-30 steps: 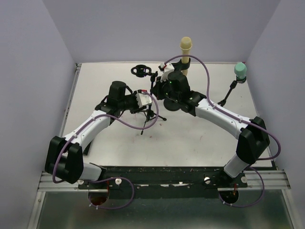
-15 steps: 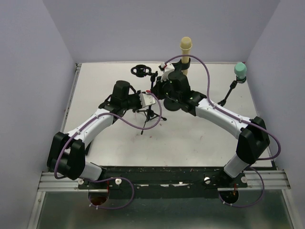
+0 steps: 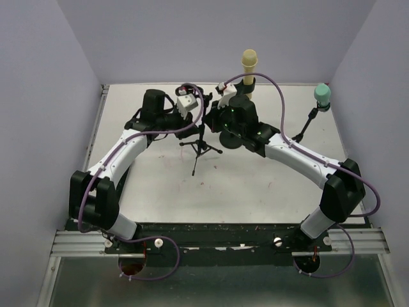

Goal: Remove the microphone from the stand

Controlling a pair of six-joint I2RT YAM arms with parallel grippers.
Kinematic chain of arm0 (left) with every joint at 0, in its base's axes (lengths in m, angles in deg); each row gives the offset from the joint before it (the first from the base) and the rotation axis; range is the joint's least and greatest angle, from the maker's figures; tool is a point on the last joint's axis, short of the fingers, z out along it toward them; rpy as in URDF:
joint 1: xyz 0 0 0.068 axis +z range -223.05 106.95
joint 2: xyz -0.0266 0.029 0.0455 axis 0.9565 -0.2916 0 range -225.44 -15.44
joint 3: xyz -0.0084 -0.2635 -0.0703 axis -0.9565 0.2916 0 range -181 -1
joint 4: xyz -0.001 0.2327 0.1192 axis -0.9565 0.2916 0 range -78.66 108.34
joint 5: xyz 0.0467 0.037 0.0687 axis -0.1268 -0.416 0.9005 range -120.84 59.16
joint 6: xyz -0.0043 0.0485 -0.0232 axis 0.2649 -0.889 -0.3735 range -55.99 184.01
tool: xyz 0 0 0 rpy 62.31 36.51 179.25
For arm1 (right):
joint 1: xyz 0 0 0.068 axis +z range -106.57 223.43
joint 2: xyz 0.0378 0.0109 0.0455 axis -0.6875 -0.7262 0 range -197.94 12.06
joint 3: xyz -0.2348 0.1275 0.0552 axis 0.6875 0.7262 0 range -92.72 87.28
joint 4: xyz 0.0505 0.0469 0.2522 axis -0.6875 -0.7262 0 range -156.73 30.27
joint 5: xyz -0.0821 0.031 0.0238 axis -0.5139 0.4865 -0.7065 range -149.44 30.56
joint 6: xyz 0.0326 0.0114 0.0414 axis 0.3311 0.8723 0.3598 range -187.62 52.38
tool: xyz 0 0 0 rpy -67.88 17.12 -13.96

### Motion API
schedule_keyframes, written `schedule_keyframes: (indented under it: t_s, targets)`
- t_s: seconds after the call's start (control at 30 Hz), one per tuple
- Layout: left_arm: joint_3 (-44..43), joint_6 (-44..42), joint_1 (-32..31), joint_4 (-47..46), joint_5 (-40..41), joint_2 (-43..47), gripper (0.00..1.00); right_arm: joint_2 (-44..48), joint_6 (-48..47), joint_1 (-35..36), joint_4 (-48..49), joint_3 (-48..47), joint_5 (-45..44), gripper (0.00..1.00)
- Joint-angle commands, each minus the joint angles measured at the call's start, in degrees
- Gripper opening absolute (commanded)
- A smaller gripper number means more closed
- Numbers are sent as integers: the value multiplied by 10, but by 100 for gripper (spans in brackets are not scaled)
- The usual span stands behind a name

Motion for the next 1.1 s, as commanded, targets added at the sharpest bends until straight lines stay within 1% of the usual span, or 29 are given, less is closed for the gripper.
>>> schedule_keyframes:
  t_s: [0.0, 0.03, 0.17, 0.33, 0.4, 0.53, 0.57, 0.67, 0.8, 0.97, 1.07]
  targets:
    - [-2, 326, 32, -81, -159, -19, 0, 29, 5, 4, 40, 13, 11, 1]
    - [6, 369, 34, -102, -172, -20, 0, 29, 5, 3, 40, 14, 10, 1]
    - [26, 449, 37, -147, -238, -30, 0, 33, 5, 4, 42, 15, 9, 1]
    - [44, 551, 40, -177, -333, -82, 0, 41, 4, 3, 48, 26, 7, 1]
    - [61, 571, 40, -181, -352, -94, 0, 44, 2, 3, 49, 31, 8, 1]
    - [95, 608, 40, -223, -380, -109, 0, 48, 5, 3, 50, 40, 8, 1]
    - [99, 608, 40, -226, -380, -109, 0, 50, 6, 3, 49, 43, -8, 1]
    - [102, 604, 40, -231, -380, -102, 0, 50, 6, 3, 50, 46, -8, 1]
    - [98, 581, 44, -203, -379, -99, 0, 43, 7, 3, 55, 38, -13, 1]
    - [106, 612, 57, -235, -382, -86, 0, 31, 4, 2, 57, 27, -13, 1]
    - [99, 597, 64, -230, -369, -62, 0, 29, 6, 3, 57, 25, -26, 1]
